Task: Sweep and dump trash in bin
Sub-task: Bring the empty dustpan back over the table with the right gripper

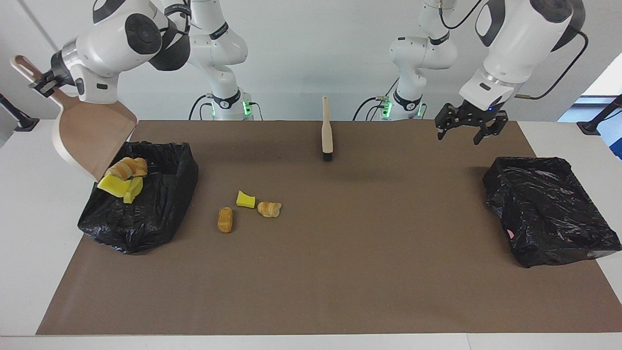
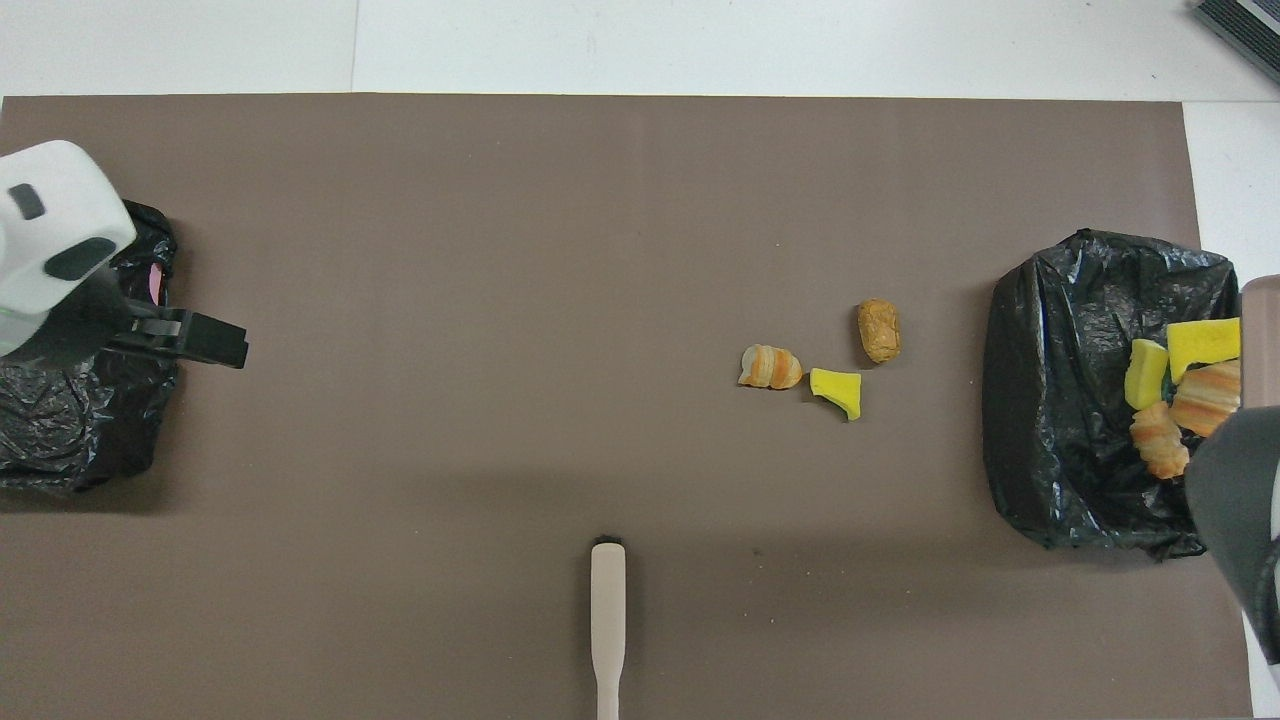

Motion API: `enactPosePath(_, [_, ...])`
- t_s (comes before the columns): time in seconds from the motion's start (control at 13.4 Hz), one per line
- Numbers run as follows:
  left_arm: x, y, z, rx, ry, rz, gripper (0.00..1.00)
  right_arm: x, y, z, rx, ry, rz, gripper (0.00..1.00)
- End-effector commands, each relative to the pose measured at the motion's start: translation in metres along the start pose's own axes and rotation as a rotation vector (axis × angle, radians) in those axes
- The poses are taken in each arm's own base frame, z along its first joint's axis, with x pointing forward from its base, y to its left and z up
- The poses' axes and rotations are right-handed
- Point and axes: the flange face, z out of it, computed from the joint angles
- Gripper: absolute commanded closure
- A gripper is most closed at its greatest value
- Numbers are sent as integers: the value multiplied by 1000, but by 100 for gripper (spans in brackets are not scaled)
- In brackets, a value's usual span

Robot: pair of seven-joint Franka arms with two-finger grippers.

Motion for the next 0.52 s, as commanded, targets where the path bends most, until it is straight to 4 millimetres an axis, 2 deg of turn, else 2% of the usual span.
enactPosePath(0.0, [-7,-17,-28,17,-17,14,0,6,-13,-47,-9,-10,17,100])
enactPosePath(0.15, [-8,-21,-31,17,-15,23,0,21,-24,-73,-3,68,74,100])
enactPosePath(0.22, [-8,-27,-33,16,-11,11,0,29,-26,-75,12,118,100,100])
enactPosePath(0.3, [-7,-19,-36,17,-6,27,0,35,-28,-76,30,167,127,100])
enactPosePath(0.45, [-8,-17,-37,19,-9,27,0,53,-32,-82,77,303,179,100])
